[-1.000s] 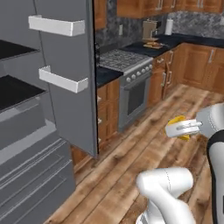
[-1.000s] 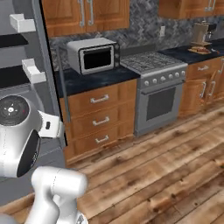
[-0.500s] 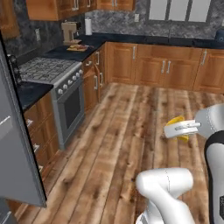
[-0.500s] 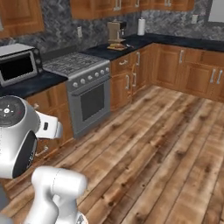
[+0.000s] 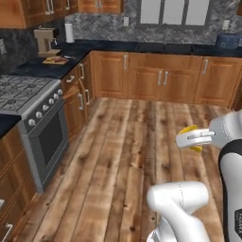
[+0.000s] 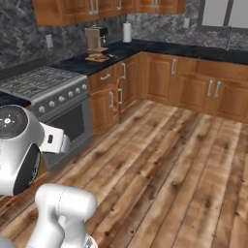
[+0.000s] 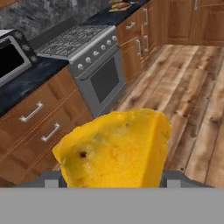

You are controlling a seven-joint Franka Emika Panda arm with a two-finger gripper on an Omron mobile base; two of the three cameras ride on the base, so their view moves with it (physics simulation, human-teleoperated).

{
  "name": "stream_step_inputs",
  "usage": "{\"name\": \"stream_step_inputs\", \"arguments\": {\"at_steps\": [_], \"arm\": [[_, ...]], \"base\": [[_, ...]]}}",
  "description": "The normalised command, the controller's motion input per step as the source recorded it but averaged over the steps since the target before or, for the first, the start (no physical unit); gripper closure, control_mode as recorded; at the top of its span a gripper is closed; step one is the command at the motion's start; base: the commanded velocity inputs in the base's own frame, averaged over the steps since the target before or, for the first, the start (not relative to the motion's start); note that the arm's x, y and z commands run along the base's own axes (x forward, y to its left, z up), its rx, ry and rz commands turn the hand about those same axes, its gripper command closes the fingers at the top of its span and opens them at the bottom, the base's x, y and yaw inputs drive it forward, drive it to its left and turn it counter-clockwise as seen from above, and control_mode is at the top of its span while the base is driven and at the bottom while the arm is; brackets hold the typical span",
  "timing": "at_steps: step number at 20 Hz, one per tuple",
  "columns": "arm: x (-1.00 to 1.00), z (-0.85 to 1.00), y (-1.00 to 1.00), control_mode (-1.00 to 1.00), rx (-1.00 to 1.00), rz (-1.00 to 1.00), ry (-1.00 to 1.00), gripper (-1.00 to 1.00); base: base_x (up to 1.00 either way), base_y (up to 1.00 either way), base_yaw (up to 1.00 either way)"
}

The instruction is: Retrieve the sausage and cheese from the fridge and place them on the cutting board on the counter.

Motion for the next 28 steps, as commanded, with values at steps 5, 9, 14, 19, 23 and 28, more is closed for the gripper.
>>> {"name": "stream_step_inputs", "arguments": {"at_steps": [5,9,14,19,23,28], "arm": [[0.0,0.0,0.0,1.0,0.0,0.0,0.0,1.0],[0.0,0.0,0.0,1.0,0.0,0.0,0.0,1.0],[0.0,0.0,0.0,1.0,0.0,0.0,0.0,1.0],[0.0,0.0,0.0,1.0,0.0,0.0,0.0,1.0],[0.0,0.0,0.0,1.0,0.0,0.0,0.0,1.0],[0.0,0.0,0.0,1.0,0.0,0.0,0.0,1.0]], "base": [[1.0,0.0,-0.13],[1.0,0.0,-0.14],[1.0,0.12,-0.16],[1.0,0.34,-0.11],[1.0,0.47,-0.05],[1.0,0.49,-0.01]]}}
